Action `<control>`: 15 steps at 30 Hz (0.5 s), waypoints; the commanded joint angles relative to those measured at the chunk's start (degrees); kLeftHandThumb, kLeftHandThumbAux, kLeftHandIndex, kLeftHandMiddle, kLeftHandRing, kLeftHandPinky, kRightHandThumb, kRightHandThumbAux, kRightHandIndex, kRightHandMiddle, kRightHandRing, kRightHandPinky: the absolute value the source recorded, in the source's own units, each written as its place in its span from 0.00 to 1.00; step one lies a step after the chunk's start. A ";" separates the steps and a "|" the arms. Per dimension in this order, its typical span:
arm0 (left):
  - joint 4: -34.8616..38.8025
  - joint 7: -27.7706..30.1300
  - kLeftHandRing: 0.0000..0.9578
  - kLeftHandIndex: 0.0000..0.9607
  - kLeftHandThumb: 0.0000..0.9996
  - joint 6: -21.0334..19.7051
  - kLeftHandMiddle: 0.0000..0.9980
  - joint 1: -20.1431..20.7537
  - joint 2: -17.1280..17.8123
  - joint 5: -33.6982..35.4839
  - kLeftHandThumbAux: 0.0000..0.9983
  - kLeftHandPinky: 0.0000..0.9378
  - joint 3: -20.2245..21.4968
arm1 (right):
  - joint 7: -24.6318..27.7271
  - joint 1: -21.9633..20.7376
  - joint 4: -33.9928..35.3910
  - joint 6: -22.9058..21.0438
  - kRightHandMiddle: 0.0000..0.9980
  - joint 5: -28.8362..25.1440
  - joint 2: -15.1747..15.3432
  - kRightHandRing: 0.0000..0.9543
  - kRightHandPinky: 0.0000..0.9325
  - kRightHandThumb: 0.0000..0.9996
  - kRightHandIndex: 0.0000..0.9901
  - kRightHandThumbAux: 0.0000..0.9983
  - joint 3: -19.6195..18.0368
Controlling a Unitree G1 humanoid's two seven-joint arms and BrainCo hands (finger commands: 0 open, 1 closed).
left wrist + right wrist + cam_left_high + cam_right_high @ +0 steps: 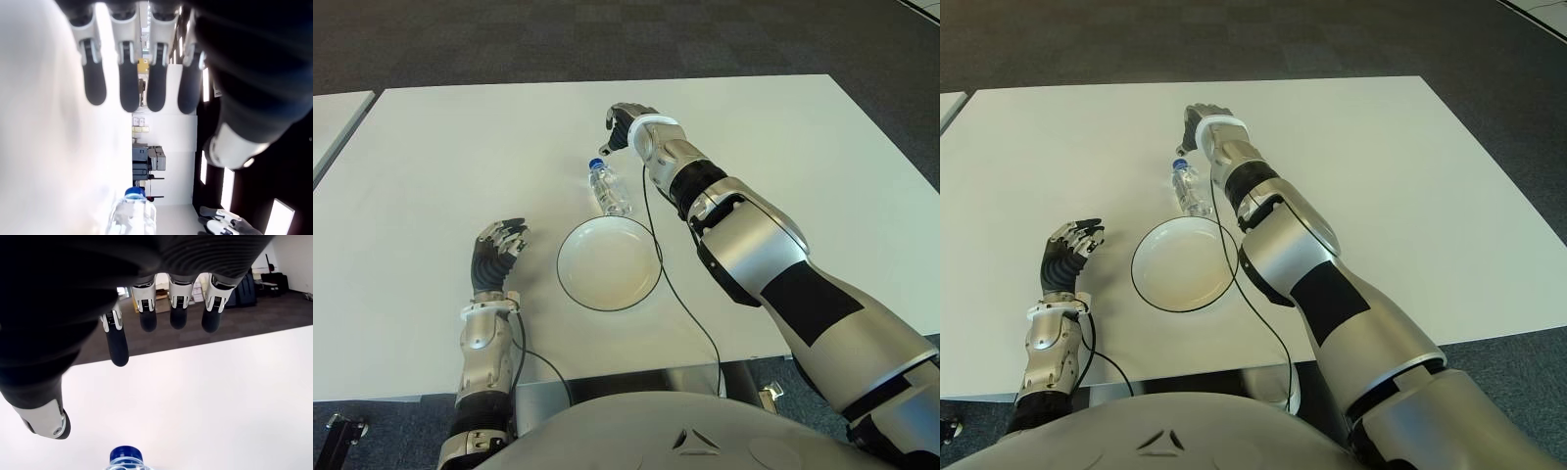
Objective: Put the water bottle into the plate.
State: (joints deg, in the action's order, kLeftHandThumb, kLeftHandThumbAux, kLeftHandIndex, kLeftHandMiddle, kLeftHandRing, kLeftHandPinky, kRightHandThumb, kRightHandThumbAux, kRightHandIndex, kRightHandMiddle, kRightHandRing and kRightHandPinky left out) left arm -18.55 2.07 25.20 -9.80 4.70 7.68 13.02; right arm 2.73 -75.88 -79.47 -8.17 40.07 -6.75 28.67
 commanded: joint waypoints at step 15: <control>-3.57 -0.96 0.36 0.43 0.69 2.84 0.33 1.88 0.17 -1.17 0.73 0.40 0.24 | -0.74 -2.25 -0.23 -0.34 0.00 0.32 -2.73 0.00 0.00 0.16 0.16 0.62 0.51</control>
State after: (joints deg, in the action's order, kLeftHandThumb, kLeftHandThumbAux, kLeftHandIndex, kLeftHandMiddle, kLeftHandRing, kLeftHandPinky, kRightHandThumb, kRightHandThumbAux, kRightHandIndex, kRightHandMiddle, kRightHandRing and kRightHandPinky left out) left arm -20.92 1.87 27.79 -8.77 4.74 7.20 13.00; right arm 1.74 -76.98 -79.47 -8.17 40.33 -6.83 28.90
